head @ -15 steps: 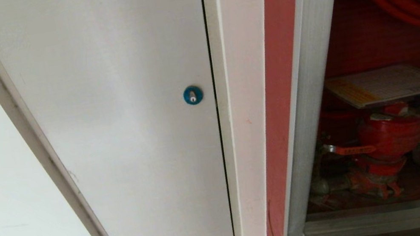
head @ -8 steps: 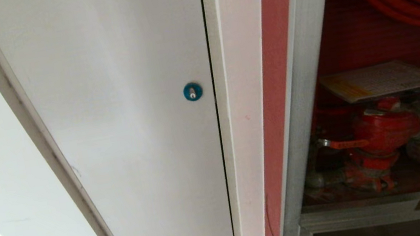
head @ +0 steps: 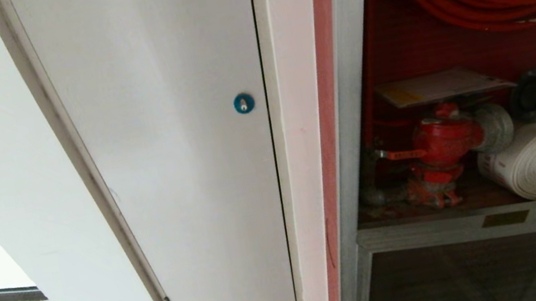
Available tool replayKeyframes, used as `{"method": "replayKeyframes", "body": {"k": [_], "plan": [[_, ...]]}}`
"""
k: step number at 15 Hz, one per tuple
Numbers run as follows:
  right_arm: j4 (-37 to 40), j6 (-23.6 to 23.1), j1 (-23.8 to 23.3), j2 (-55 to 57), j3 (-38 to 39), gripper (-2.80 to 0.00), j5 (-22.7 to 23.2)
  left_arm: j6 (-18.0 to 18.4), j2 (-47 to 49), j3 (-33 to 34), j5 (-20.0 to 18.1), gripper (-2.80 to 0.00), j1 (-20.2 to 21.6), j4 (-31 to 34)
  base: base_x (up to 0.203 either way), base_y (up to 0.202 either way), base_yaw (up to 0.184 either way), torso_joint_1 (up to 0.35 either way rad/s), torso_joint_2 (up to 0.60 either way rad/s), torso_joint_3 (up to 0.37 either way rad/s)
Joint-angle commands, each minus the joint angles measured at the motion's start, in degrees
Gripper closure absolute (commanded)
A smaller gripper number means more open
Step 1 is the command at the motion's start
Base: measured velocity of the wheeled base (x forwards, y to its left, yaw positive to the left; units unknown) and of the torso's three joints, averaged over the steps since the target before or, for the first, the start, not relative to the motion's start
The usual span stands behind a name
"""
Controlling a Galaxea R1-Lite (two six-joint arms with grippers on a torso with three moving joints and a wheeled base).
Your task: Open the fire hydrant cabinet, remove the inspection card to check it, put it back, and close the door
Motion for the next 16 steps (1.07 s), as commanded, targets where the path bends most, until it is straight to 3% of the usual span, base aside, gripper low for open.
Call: {"method": "replayKeyframes", "body": {"k": [1, 16], "plan": [[0.0, 0.0, 0.0, 0.0, 0.3, 0.00, 0.0, 0.0, 0.1, 0.0, 0.0, 0.00, 0.0, -0.1, -0.193, 0.000, 0.006, 0.002, 0.00, 0.003], [0.0, 0.0, 0.0, 0.0, 0.3, 0.00, 0.0, 0.0, 0.1, 0.0, 0.0, 0.00, 0.0, -0.1, -0.195, 0.000, 0.001, 0.002, 0.00, 0.002]]}}
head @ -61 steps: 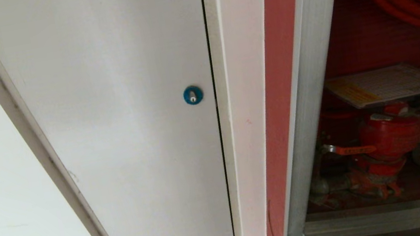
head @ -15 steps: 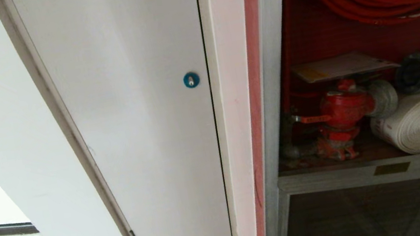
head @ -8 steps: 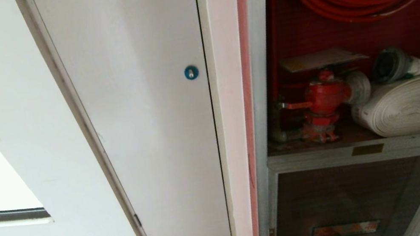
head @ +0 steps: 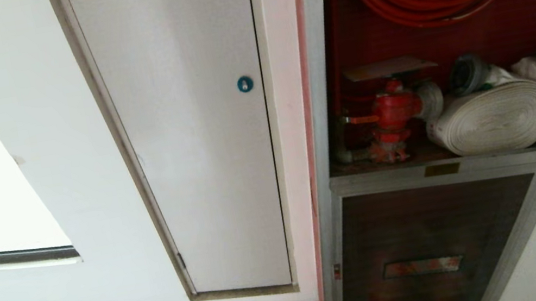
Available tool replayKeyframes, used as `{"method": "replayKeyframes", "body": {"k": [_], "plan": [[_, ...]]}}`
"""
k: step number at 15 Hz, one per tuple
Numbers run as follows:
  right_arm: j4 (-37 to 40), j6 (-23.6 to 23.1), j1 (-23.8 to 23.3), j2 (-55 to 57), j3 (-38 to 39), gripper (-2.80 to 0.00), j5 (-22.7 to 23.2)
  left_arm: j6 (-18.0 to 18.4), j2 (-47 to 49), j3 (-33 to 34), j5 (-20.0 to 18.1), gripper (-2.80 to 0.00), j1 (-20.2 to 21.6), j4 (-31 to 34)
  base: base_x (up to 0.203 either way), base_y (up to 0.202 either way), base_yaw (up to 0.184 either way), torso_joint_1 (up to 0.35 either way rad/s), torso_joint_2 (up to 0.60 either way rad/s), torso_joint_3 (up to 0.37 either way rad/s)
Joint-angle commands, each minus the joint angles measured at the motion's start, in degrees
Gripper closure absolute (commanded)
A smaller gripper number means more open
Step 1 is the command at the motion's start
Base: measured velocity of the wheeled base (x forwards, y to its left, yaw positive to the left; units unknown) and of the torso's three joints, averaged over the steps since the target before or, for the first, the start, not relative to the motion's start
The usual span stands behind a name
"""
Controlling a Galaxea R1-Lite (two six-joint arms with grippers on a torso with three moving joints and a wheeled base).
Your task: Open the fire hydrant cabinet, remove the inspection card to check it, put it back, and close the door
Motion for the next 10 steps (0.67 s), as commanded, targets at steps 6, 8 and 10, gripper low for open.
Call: {"method": "replayKeyframes", "body": {"k": [6, 8, 10], "plan": [[0.0, 0.0, 0.0, 0.0, 0.3, 0.00, 0.0, 0.0, 0.1, 0.0, 0.0, 0.00, 0.0, 0.0, -0.195, 0.000, 0.001, 0.003, 0.00, 0.002], [0.0, 0.0, 0.0, 0.0, 0.3, 0.00, 0.0, 0.0, 0.1, 0.0, 0.0, 0.00, 0.0, 0.0, -0.191, 0.000, 0.000, 0.002, 0.00, 0.002], [0.0, 0.0, 0.0, 0.0, 0.3, 0.00, 0.0, 0.0, 0.1, 0.0, 0.0, 0.00, 0.0, 0.0, -0.064, 0.000, -0.001, 0.001, 0.00, 0.001]]}}
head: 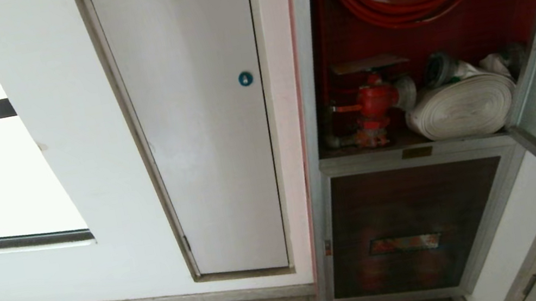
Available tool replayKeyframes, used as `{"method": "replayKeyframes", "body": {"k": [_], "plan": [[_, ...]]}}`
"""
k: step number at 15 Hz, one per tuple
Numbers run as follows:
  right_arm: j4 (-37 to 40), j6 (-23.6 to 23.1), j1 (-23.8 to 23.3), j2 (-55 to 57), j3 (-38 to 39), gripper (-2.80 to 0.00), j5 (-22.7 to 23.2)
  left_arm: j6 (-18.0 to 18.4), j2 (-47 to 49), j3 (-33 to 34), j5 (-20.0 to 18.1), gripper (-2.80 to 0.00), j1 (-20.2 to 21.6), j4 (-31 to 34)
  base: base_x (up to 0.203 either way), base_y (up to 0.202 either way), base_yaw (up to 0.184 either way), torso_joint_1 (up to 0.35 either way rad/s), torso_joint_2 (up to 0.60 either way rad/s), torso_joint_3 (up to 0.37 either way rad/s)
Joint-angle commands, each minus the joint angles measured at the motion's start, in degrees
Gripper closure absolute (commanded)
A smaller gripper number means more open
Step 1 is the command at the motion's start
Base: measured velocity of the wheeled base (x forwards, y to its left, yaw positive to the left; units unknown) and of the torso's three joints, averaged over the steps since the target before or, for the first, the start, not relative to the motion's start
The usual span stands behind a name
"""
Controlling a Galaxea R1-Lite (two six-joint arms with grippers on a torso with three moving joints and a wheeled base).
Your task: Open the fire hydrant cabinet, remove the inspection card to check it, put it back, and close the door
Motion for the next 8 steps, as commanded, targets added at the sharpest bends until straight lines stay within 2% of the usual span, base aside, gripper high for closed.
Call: {"method": "replayKeyframes", "body": {"k": [1, 8], "plan": [[0.0, 0.0, 0.0, 0.0, 0.3, 0.00, 0.0, 0.0, 0.1, 0.0, 0.0, 0.00, 0.0, 0.0, 0.000, 0.000, 0.000, 0.000, 0.00, 0.000], [0.0, 0.0, 0.0, 0.0, 0.3, 0.00, 0.0, 0.0, 0.1, 0.0, 0.0, 0.00, 0.0, 0.0, 0.000, 0.000, 0.000, 0.004, 0.00, 0.001]]}}
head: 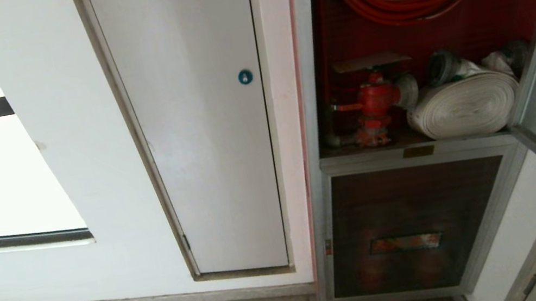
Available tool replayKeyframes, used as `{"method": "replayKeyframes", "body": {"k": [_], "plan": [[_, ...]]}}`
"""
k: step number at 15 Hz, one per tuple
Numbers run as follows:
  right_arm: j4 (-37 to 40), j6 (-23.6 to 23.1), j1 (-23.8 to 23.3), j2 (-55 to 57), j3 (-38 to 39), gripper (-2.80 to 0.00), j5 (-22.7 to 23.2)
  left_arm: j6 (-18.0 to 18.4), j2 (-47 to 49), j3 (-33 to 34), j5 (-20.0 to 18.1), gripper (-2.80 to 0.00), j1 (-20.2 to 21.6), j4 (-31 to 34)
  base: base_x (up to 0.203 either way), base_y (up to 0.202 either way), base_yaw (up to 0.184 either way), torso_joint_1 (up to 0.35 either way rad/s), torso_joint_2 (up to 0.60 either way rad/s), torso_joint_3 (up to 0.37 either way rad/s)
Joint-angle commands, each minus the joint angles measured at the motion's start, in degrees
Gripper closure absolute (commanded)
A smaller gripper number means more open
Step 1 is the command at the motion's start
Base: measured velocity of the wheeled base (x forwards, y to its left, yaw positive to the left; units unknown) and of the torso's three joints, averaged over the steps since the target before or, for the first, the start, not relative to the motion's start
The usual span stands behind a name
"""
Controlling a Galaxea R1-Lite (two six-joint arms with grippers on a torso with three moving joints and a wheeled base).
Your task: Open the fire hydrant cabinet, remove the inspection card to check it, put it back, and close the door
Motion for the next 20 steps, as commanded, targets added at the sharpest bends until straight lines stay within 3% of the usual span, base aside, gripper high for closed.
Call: {"method": "replayKeyframes", "body": {"k": [1, 20], "plan": [[0.0, 0.0, 0.0, 0.0, 0.3, 0.00, 0.0, 0.0, 0.1, 0.0, 0.0, 0.00, 0.0, 0.0, 0.000, 0.000, 0.000, 0.000, 0.00, 0.000], [0.0, -0.1, 0.0, 0.0, 0.3, 0.00, 0.0, 0.0, 0.1, 0.0, 0.0, 0.00, 0.0, -0.1, 0.000, 0.000, 0.000, 0.000, 0.00, 0.000]]}}
